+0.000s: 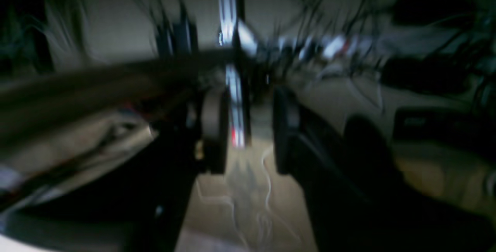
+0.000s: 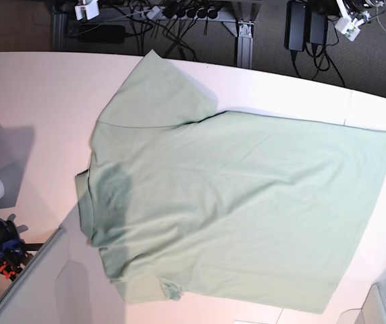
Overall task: Fold the T-shirt properly
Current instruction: 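Move both grippers from rest toward the shirt's shoulder corners, then grasp the shirt's shoulder corners with the right and left grippers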
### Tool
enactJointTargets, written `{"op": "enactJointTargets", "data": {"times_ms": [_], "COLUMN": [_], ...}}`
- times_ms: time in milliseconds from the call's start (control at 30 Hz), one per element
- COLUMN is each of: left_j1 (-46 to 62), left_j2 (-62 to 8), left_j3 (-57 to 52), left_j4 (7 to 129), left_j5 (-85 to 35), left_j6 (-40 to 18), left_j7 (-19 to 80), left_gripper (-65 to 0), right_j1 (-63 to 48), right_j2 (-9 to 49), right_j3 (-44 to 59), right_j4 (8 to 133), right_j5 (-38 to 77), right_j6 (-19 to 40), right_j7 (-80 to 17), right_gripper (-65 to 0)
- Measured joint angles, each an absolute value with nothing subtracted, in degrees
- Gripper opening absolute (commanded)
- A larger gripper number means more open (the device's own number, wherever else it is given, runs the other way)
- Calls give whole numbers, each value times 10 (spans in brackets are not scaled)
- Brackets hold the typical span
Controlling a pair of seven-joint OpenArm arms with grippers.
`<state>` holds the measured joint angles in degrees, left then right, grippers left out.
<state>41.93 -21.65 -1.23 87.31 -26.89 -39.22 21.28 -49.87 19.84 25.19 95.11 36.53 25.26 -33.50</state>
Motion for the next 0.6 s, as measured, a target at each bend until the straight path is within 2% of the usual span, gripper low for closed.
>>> {"op": "enactJointTargets", "data": {"times_ms": [133, 300, 500, 533, 600], "left_j1": [443, 473, 483, 483, 483], "left_j2": [-257, -288, -301, -300, -300], "left_j3": [-73, -135, -197, -201, -206], "left_j4": [983, 1060, 1093, 1093, 1094], "left_j5": [-320, -345, -382, -387, -392], "left_j6": [-391, -392, -391, -392, -391], "left_j7": [272, 280, 280, 281, 281], "left_gripper": [-541, -541, -540, -523, -446], "right_j1": [-496, -438, -350, -335, -309], "right_j2": [198, 194, 156, 148, 136], "right_j3": [325, 358, 354, 351, 340], "right_j4": [1024, 1038, 1029, 1020, 995], "right_j5": [405, 420, 423, 420, 414], "right_j6": [255, 255, 256, 256, 255], "right_j7": [-347, -346, -347, -347, -347], "right_gripper": [-453, -335, -333, -333, -333]}}
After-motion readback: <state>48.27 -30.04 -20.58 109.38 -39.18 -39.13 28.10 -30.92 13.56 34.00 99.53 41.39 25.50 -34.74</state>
